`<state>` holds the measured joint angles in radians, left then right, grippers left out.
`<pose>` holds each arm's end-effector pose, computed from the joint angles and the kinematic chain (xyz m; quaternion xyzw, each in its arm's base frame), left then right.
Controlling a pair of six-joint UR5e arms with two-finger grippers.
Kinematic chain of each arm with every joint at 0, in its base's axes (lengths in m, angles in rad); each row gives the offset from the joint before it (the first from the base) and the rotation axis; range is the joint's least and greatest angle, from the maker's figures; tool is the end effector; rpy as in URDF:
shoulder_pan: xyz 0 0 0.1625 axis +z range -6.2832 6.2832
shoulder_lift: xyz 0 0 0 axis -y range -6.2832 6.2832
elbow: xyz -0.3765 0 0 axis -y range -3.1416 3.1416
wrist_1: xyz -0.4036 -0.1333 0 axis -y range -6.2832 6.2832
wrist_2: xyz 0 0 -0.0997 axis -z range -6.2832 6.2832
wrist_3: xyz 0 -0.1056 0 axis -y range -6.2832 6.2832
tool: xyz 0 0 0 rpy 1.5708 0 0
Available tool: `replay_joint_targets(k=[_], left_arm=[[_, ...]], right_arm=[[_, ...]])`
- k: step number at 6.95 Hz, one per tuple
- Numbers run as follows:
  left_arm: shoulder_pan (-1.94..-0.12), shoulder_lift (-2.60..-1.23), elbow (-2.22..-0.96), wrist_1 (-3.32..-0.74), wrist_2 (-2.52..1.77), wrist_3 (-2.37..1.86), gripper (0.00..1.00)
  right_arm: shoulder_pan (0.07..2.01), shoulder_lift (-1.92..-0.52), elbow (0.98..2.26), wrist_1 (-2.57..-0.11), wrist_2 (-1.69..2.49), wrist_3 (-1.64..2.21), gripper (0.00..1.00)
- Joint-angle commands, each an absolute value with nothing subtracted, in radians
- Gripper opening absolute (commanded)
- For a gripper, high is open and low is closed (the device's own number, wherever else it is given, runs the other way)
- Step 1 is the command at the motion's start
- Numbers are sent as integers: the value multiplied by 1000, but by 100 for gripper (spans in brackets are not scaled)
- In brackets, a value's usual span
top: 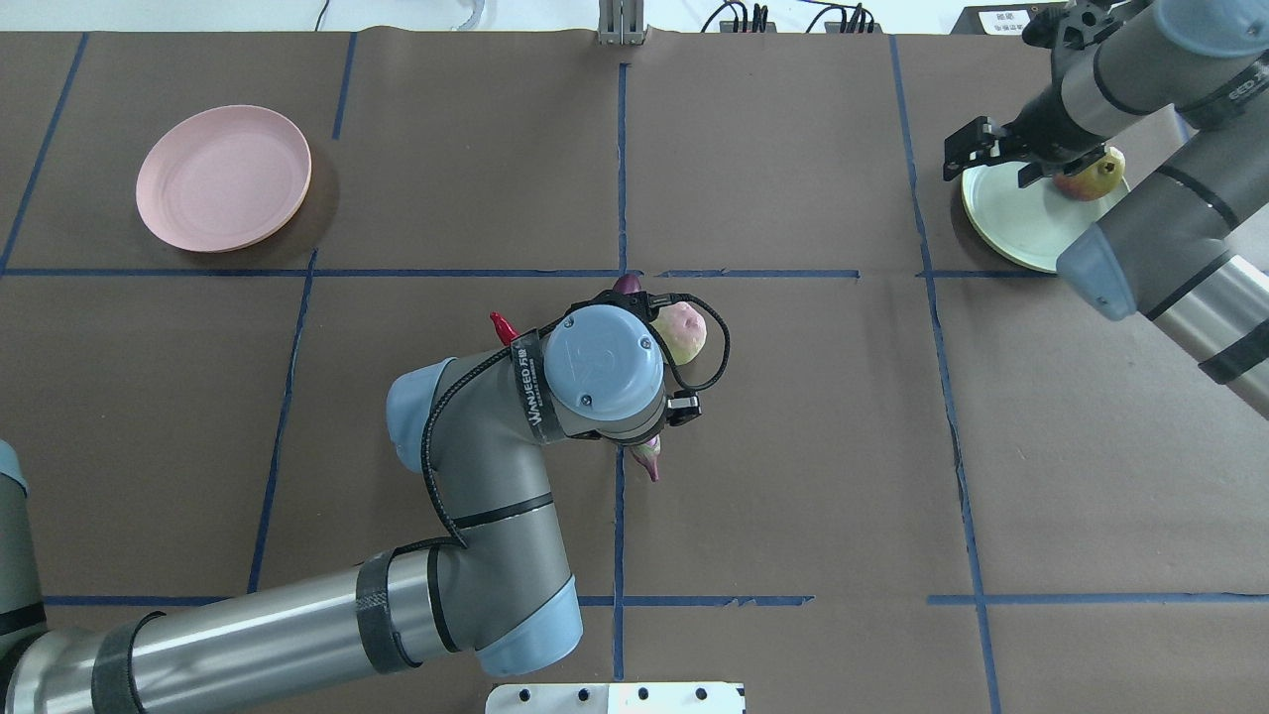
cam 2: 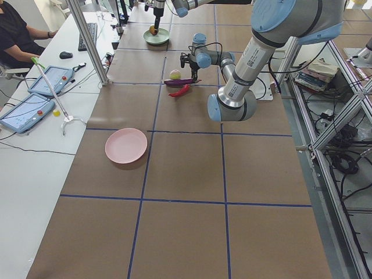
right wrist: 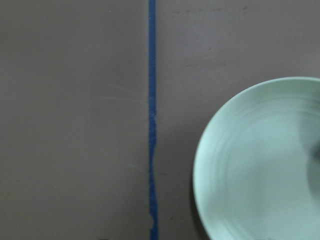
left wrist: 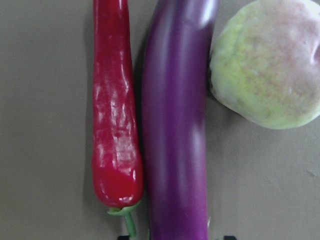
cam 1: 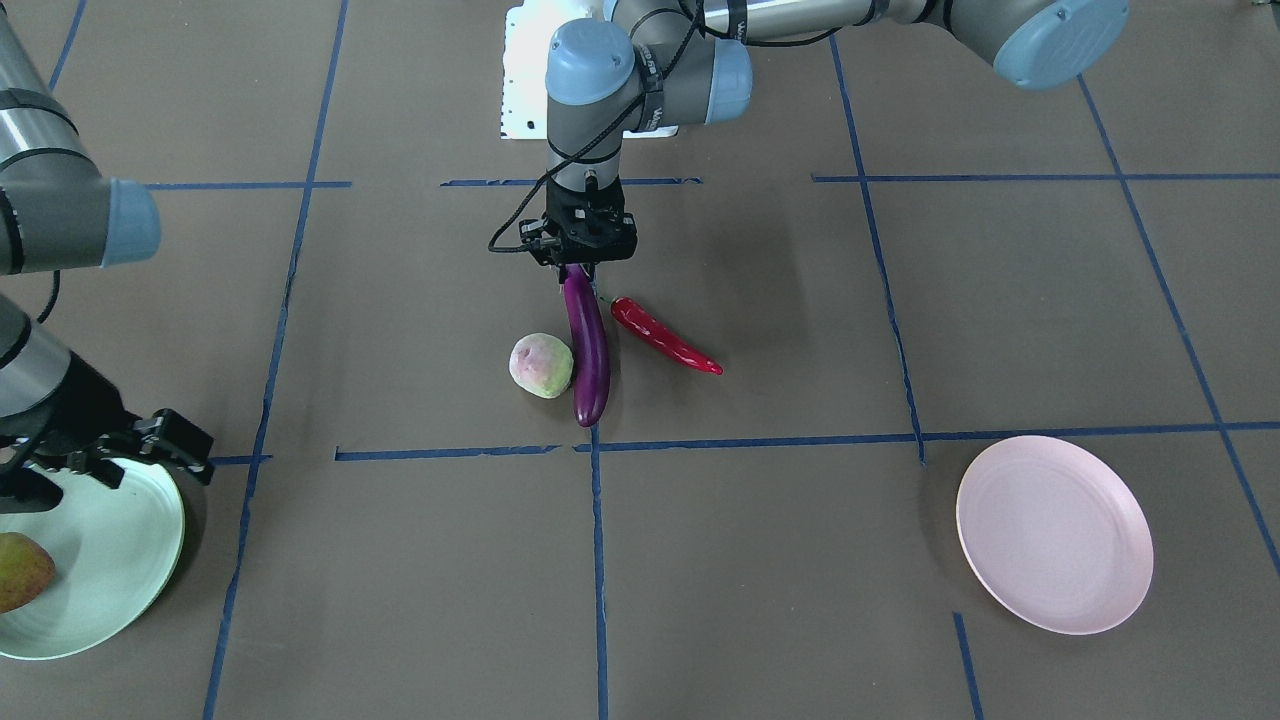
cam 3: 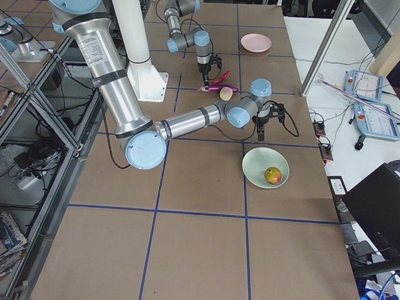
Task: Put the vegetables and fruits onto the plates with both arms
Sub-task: 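Carry the eggplant to the pink plate while the right gripper grasps the peach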
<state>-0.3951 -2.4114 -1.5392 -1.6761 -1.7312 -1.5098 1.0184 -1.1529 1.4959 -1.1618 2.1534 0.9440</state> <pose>0.6036 -0.3779 0.1062 0.0294 0.4448 -0.1139 0.8879 -0.2854 -0.6064 0.3672 0.0761 -0.4351 0.0699 0.8944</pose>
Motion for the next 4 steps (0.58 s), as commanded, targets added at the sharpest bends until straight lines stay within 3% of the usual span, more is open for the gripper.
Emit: replay_joint_targets(k=[1,4], left_arm=[[-518,-2305,-1673,-1671,-1732,-1660,0],[-775,-2147,-1697,-1678,-1736,-1669,0]], right_arm=[[883,-1089,1569,-1161,2148,1209,100],[695,-970,1585,-1163,1983,1510,100]])
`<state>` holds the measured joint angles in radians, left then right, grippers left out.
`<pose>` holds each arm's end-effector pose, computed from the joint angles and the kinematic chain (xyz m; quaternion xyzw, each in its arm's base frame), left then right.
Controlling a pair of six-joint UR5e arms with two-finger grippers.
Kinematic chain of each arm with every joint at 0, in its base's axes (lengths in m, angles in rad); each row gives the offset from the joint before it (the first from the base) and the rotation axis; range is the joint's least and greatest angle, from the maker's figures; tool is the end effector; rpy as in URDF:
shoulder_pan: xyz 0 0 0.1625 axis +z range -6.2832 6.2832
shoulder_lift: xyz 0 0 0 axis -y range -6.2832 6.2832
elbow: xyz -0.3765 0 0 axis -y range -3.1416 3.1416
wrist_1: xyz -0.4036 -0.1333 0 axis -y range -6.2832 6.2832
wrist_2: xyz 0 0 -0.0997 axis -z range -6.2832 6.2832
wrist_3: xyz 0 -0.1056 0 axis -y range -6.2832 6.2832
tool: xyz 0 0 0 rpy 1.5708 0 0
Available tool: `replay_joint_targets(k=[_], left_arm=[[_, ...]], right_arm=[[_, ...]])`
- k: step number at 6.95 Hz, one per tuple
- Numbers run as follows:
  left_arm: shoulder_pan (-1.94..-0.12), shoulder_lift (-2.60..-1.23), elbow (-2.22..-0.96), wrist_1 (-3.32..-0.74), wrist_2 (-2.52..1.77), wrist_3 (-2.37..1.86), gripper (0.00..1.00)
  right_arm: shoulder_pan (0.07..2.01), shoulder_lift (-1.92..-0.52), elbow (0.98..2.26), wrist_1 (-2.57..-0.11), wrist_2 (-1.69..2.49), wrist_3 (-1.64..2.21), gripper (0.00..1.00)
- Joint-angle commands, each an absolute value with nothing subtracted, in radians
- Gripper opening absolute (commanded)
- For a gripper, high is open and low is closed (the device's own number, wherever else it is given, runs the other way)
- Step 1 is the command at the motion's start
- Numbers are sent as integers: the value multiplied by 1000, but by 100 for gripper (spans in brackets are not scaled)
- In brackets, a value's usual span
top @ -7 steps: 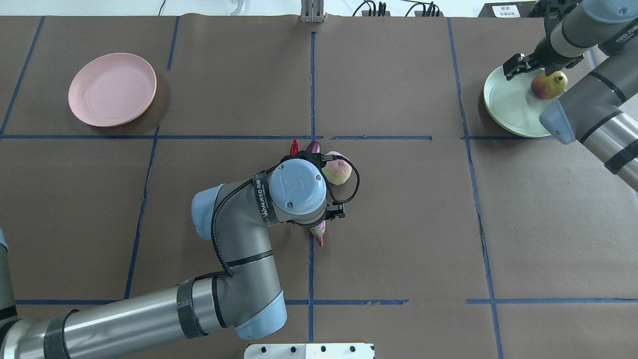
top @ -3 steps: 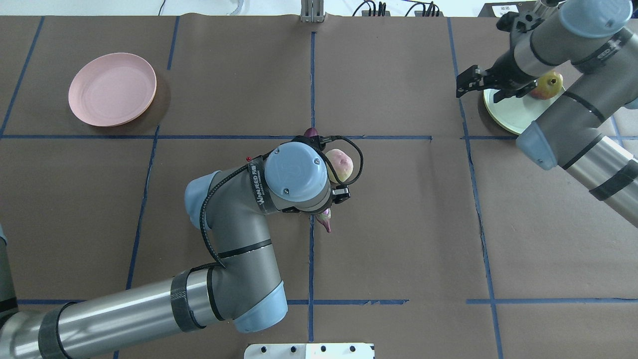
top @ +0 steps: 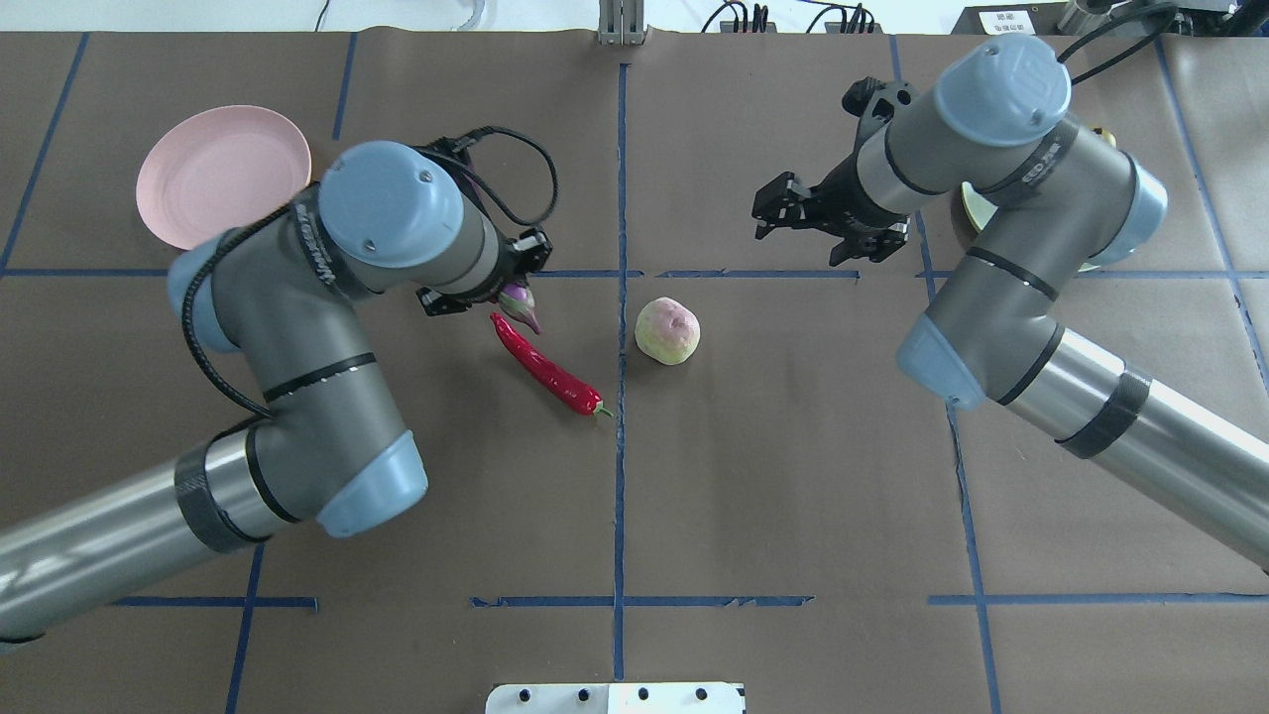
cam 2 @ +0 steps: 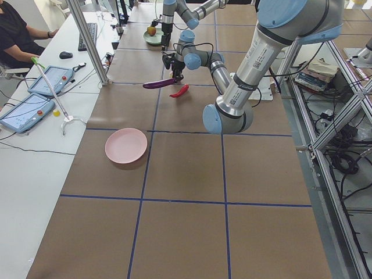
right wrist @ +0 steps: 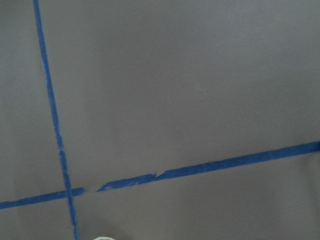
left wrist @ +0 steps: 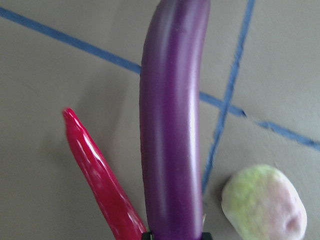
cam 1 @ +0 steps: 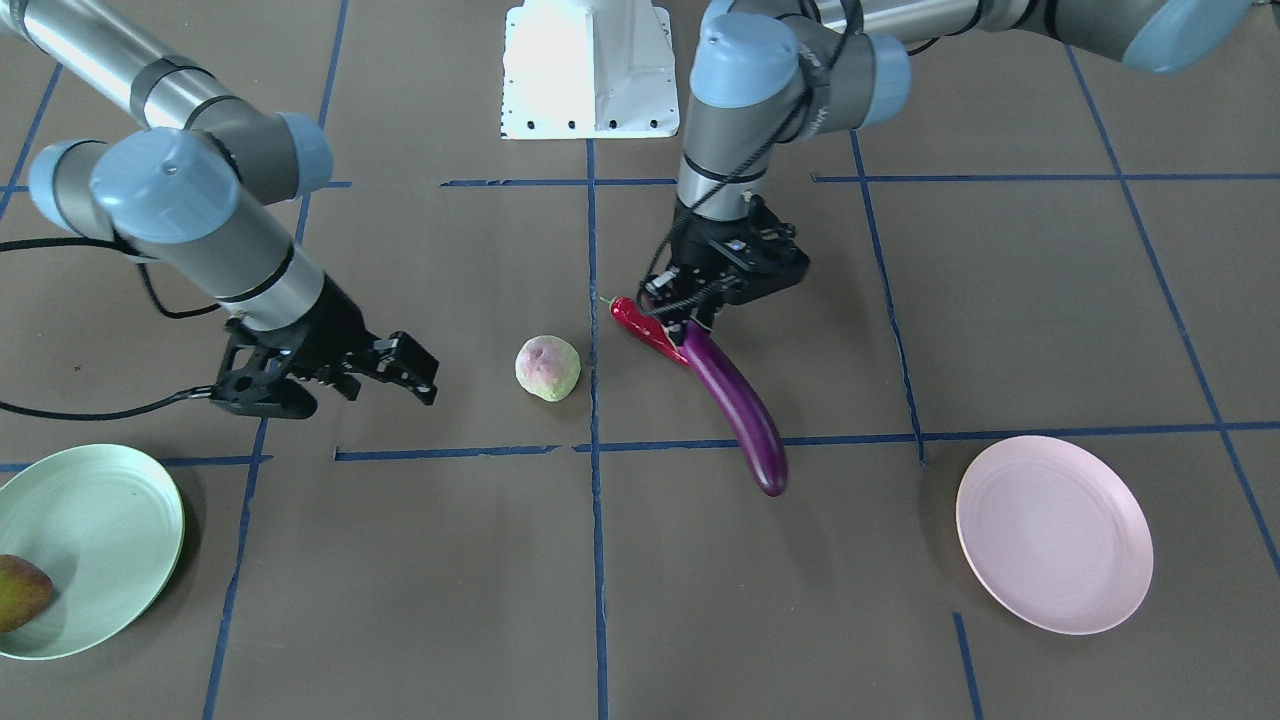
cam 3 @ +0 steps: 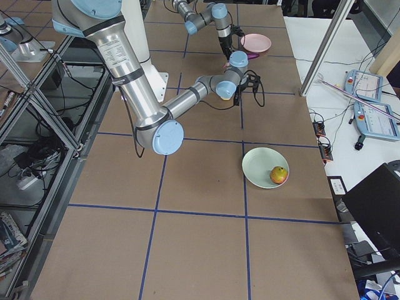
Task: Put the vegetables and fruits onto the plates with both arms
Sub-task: 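Carry the eggplant to the pink plate while the right gripper grasps the peach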
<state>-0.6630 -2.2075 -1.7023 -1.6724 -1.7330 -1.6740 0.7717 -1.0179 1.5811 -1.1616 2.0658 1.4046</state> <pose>0.4471 -0.4966 0.1758 0.0454 0.4239 -0.3062 0.8512 -0.4236 -0.5282 0.2374 0.0115 -0.5020 0.1463 0.8523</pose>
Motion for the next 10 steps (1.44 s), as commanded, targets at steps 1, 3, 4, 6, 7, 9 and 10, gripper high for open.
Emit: replay_joint_targets(k=[1,3,4,6,7,9,10], left_arm=[[-848,-2090,-1668,-1678,-1738,-1560,0],[-939,-2080,-1451,-1734,-1738,-1395,7],[-995,-2091,-1298,-1887,-1741,-1350,39],[-1005,-2100,-1229,-1936,-1741,-1299,100],[-1005,-2100,-1229,-1937,-1741,-1299,100],[-1005,-2106,-1230,-1944,-1740,-1301,100],[-1005,-2108,-1233,-1945,-1741,-1301,100]], right_arm=[[645,-962,1583,-1163,1944,1546,100],[565,-907,1574,-1242,1851,1583,100],[537,-861,1572,-1343,1804,1583,100],[531,-847,1543,-1368,1786,1591,100],[529,-844,1510,-1368,1751,1589,100],[512,-813,1442,-1397,1715,1589,100],[509,-813,1439,-1399,1713,1589,100]])
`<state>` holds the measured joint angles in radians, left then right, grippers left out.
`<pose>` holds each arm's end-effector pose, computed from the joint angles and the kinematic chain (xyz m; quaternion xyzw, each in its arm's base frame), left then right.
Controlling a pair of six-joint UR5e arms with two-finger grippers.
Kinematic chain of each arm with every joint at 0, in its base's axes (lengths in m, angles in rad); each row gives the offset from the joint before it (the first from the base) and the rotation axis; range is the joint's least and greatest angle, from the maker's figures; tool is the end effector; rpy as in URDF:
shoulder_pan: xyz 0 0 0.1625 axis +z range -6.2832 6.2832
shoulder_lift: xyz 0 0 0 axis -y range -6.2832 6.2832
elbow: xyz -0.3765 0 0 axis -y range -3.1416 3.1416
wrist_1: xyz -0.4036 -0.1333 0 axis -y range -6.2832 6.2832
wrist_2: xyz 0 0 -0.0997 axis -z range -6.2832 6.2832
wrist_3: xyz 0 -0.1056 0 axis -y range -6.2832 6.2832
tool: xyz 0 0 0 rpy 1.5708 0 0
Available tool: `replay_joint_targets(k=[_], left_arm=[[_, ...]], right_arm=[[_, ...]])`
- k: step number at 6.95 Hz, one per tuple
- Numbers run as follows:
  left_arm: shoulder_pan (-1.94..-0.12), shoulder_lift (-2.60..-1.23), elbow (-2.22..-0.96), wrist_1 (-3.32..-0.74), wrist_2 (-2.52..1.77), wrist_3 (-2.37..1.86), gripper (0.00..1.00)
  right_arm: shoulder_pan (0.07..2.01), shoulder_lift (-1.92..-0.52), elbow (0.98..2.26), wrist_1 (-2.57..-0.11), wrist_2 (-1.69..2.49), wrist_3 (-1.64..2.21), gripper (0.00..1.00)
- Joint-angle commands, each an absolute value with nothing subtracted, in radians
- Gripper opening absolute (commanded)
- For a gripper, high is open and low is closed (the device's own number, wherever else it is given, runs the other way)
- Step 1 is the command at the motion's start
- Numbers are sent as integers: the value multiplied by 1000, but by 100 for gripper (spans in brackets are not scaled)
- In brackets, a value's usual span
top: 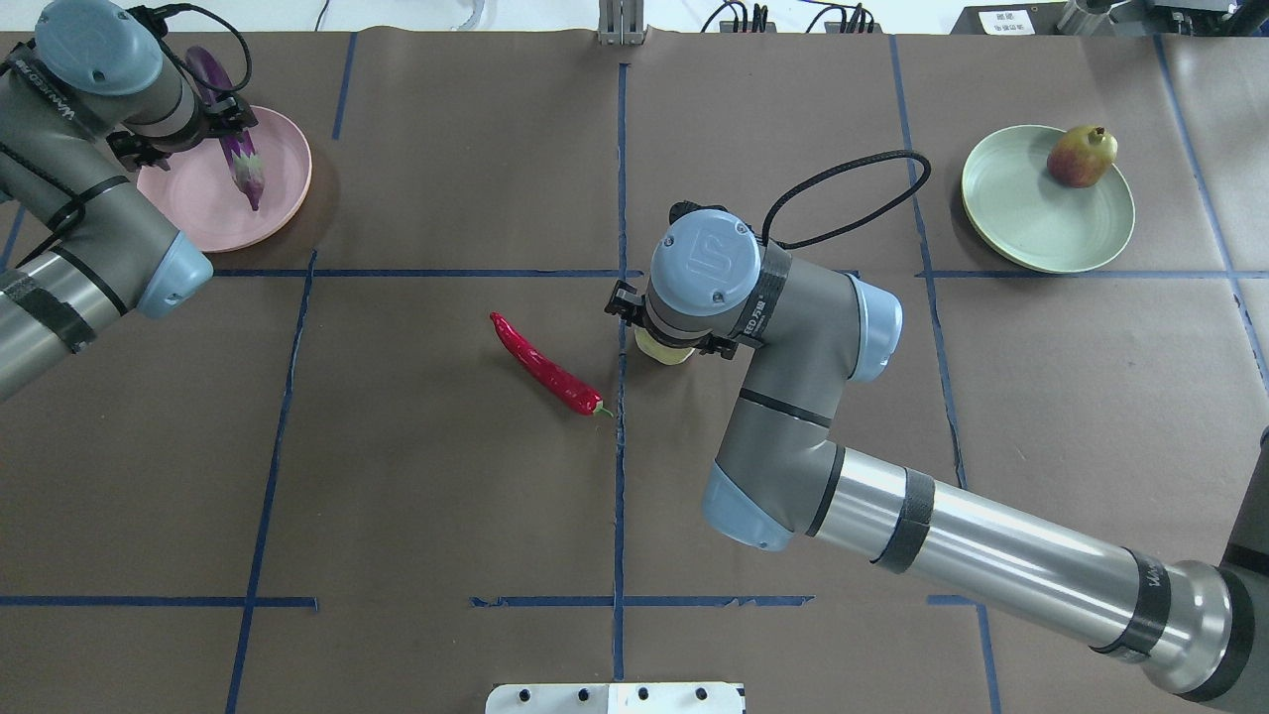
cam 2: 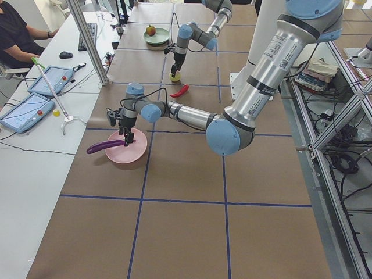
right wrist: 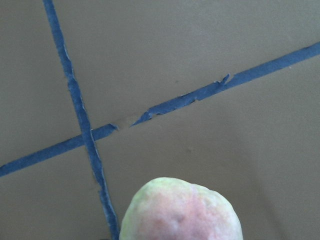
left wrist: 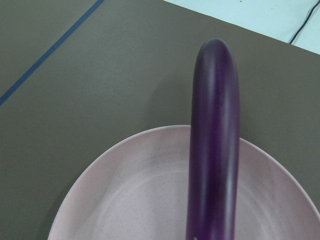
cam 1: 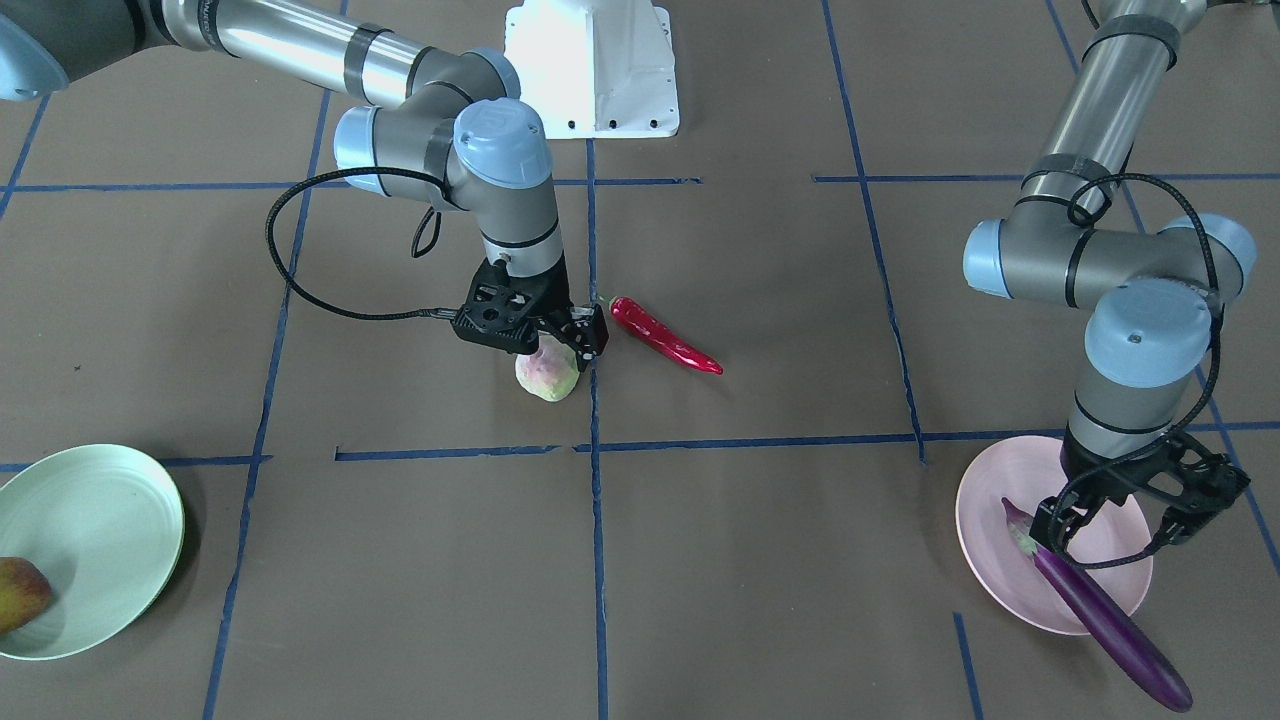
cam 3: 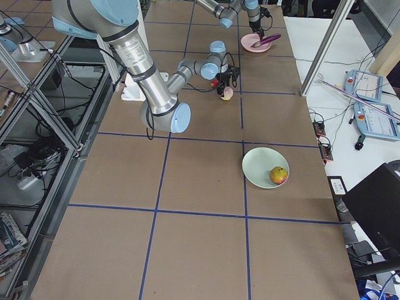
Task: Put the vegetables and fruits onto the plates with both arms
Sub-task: 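Grasp the red chili with the left gripper while the right carries the peach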
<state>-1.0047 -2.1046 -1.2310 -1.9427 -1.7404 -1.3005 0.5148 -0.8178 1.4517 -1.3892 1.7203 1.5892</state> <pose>0.2928 -0.6760 0.4432 0.1002 0.2720 -0.3214 0.9015 -0.5749 -0.4603 0.1972 0.0307 -0.4002 0.2126 0.8909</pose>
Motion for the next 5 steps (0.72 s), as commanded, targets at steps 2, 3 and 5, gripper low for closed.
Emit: replay_joint_targets(k=[2,3,5], left_arm=[[-982,-2152,-1261,-1945,-1758,-1333,100],[-924,-2154,-1317,-1969,-1829,-1414,100],[-737,-2222,-1377,-1965,-1852,-1748,100]], right_arm=[[485,-825,1451,-1399,1625,1588,29],[485,-834,1466,-1399,1626,1579,0],[608,-876,1602,-1501,1687,1495,0]])
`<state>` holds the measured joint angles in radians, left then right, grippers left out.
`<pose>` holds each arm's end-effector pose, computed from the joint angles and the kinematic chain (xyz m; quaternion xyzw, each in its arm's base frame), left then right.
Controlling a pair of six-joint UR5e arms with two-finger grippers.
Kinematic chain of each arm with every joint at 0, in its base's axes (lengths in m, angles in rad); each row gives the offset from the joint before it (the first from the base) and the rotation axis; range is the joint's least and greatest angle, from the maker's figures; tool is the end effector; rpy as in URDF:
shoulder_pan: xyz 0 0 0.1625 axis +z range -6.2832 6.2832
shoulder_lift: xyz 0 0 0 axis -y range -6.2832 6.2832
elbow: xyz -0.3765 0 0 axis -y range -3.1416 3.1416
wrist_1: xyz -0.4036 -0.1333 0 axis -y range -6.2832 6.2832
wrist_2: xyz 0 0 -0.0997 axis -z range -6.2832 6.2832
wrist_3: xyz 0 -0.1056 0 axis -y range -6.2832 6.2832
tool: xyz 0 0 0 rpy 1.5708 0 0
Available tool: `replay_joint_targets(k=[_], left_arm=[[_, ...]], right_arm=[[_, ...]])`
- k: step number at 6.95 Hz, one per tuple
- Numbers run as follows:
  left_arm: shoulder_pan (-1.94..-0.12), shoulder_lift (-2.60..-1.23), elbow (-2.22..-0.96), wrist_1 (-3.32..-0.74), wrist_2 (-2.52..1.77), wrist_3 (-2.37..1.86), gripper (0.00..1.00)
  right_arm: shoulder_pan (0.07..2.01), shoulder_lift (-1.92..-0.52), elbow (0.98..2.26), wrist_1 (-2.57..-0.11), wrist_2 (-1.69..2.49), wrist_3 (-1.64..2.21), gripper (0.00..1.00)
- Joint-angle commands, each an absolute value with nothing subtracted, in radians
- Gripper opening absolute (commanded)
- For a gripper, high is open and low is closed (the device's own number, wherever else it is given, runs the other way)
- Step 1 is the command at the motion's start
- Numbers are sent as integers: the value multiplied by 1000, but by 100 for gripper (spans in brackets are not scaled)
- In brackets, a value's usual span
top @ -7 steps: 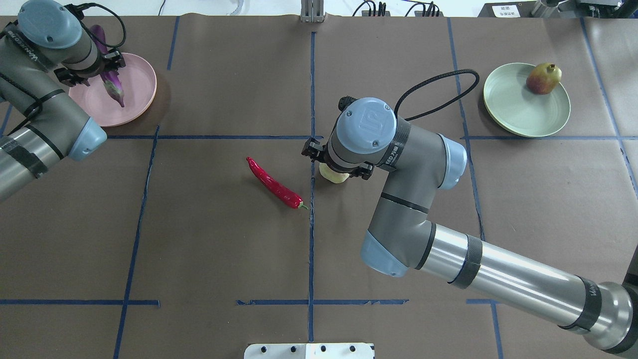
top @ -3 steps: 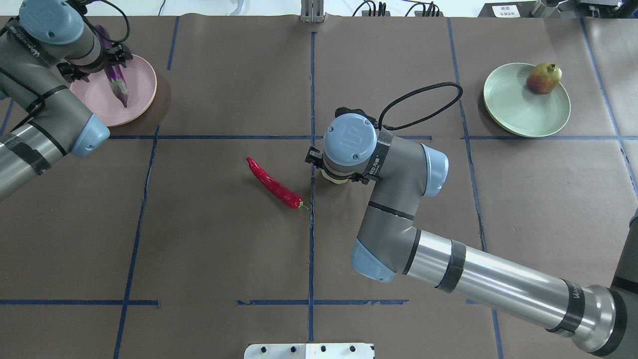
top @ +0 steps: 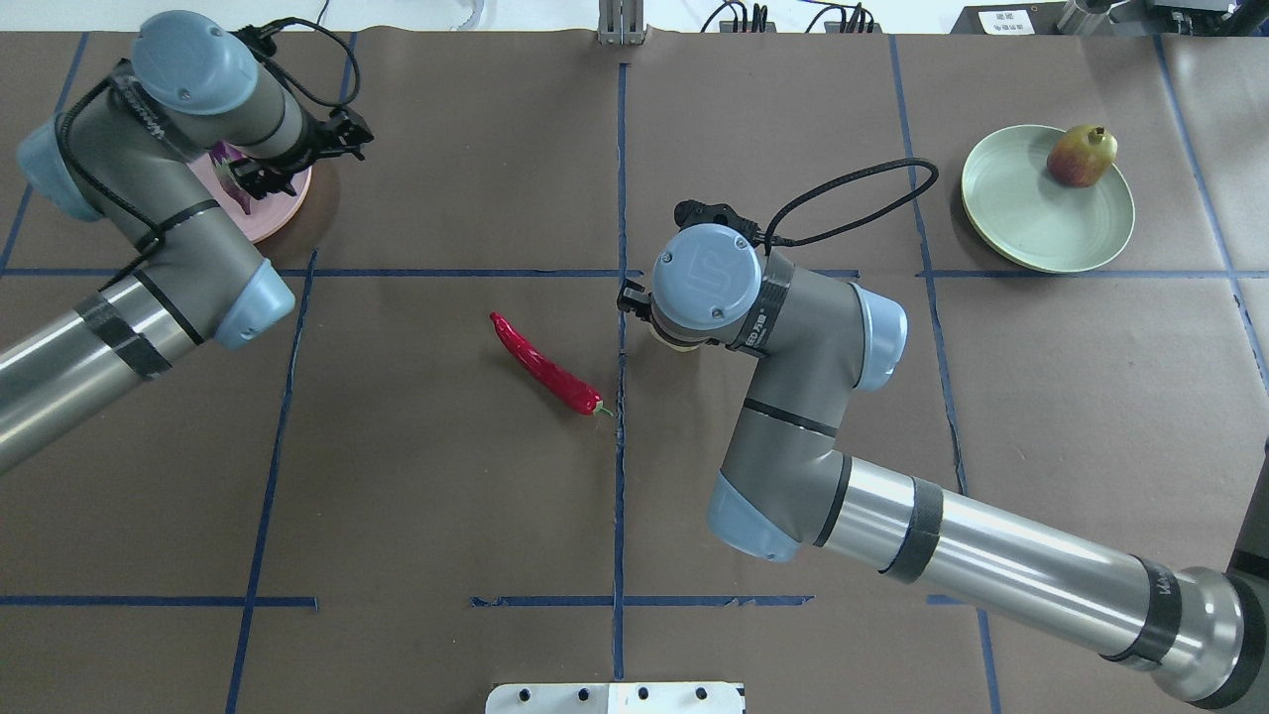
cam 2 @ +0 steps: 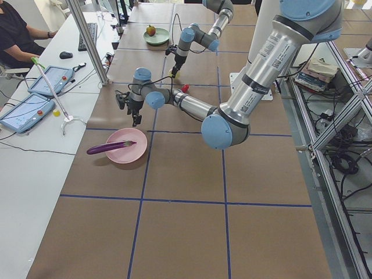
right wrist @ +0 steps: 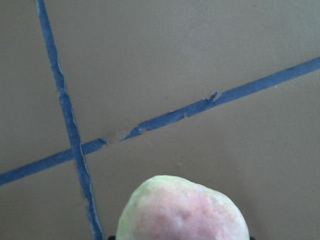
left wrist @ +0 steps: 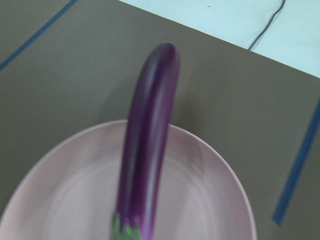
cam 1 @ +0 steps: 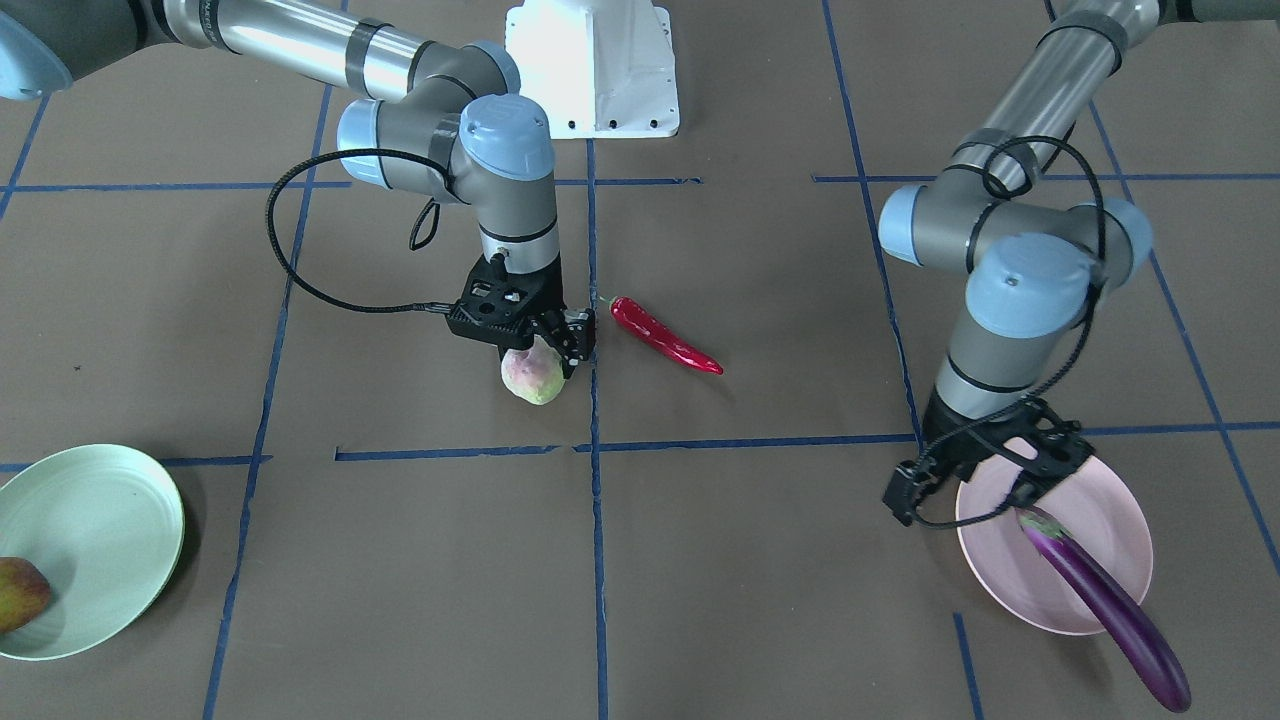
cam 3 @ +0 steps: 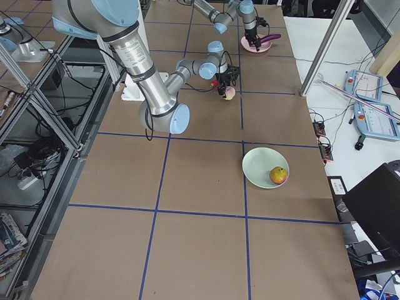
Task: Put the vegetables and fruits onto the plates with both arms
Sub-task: 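Grasp the red chili with the left gripper while the right carries the peach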
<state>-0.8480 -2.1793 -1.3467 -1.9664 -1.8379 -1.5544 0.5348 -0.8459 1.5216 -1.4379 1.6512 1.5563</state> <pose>0.4051 -0.6186 0.3224 0.0460 0.3937 -0.3240 0.8590 -0.5468 -0.4690 0.1925 0.0710 -0.3883 0.2210 0.8918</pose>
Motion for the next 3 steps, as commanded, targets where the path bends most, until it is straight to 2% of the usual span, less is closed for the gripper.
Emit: replay_joint_targets(k=[1,3], left_arm=[[-666,-2247,-1385,-1962,-1845,-1898,100],[-597,-2250,-1436,-1935,-1844,-2122,100]], right_arm=[[689,-918,1618,-1509,1701,1370,0],[834,-1009,1605,-1503,1700,1098,0]])
